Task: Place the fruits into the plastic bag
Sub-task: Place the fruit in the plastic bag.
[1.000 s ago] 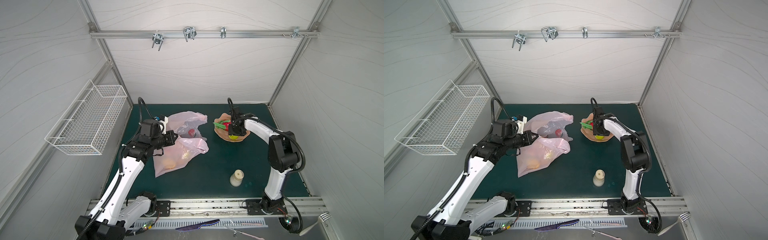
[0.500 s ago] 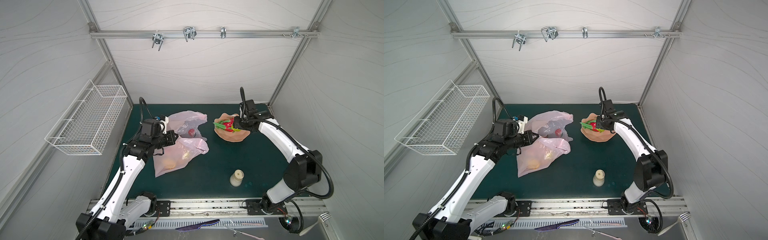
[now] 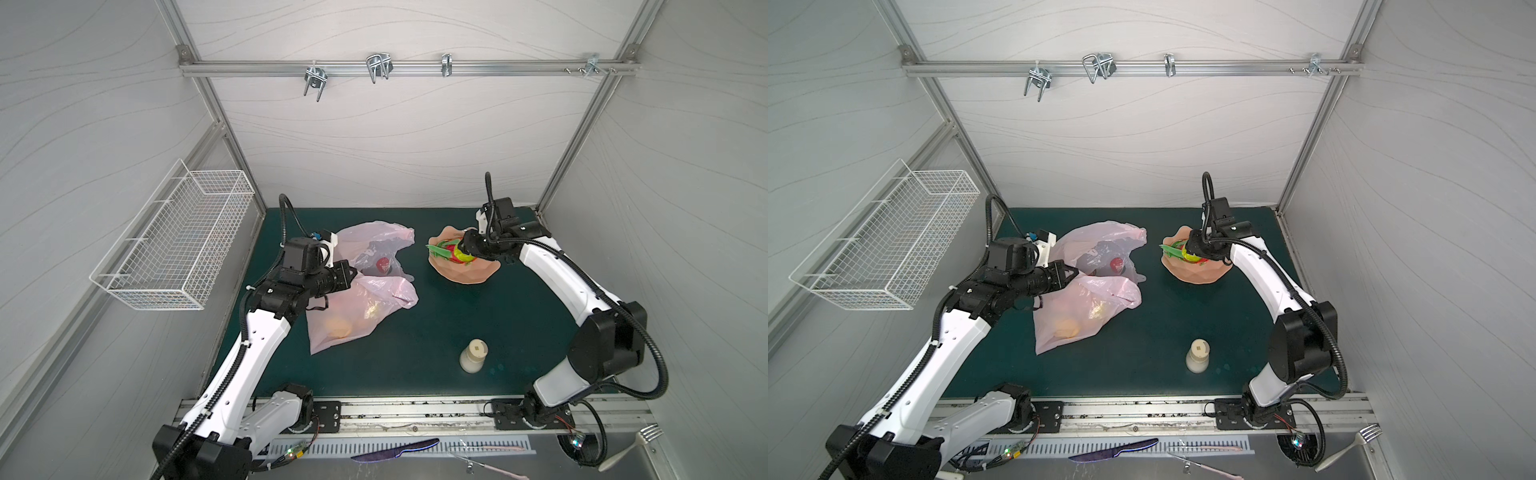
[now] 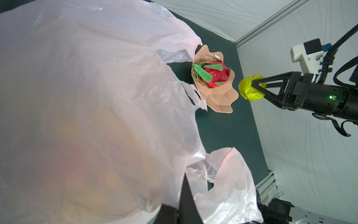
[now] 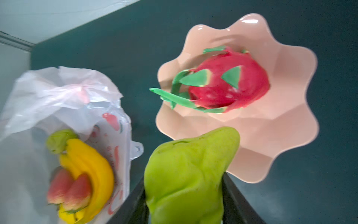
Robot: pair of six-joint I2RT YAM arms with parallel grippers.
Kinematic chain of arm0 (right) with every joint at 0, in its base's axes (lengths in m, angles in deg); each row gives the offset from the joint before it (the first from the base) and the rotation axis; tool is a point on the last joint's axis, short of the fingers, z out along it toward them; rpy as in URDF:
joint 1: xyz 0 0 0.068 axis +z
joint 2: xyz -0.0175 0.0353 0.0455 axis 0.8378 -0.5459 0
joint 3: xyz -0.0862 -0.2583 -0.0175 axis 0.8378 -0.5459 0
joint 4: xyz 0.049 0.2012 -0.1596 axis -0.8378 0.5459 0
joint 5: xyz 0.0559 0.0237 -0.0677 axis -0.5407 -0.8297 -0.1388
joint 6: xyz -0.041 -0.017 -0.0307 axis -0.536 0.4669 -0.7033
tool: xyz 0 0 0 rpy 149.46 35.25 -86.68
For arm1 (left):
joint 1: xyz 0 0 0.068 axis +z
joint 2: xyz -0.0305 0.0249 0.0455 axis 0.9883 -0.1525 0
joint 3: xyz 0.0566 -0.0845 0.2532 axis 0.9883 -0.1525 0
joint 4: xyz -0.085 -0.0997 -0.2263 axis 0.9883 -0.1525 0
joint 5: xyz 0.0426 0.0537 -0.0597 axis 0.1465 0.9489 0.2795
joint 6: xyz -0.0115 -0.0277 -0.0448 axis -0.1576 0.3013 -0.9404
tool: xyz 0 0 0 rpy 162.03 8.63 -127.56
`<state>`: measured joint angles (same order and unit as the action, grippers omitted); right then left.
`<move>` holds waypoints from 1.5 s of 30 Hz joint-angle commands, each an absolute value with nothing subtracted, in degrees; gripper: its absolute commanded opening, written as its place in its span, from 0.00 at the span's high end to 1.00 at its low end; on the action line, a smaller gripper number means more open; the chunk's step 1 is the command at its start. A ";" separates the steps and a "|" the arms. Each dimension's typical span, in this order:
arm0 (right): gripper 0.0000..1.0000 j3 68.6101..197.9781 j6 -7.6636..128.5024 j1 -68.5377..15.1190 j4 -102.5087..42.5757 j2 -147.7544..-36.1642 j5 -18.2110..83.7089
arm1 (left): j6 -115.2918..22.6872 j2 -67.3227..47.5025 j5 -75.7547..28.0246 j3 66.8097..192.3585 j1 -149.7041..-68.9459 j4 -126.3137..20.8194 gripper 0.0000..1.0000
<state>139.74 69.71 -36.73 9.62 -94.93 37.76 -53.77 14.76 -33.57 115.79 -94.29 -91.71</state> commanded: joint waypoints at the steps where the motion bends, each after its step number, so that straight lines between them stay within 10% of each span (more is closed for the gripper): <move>1: 0.55 138.64 75.91 -35.63 1.92 -97.10 24.24 | -54.13 15.24 -34.49 116.55 -94.04 -89.54 1.00; 45: 0.59 143.66 104.11 -18.64 -24.59 -119.81 1.94 | -54.27 13.81 -34.68 116.41 -93.97 -87.41 1.00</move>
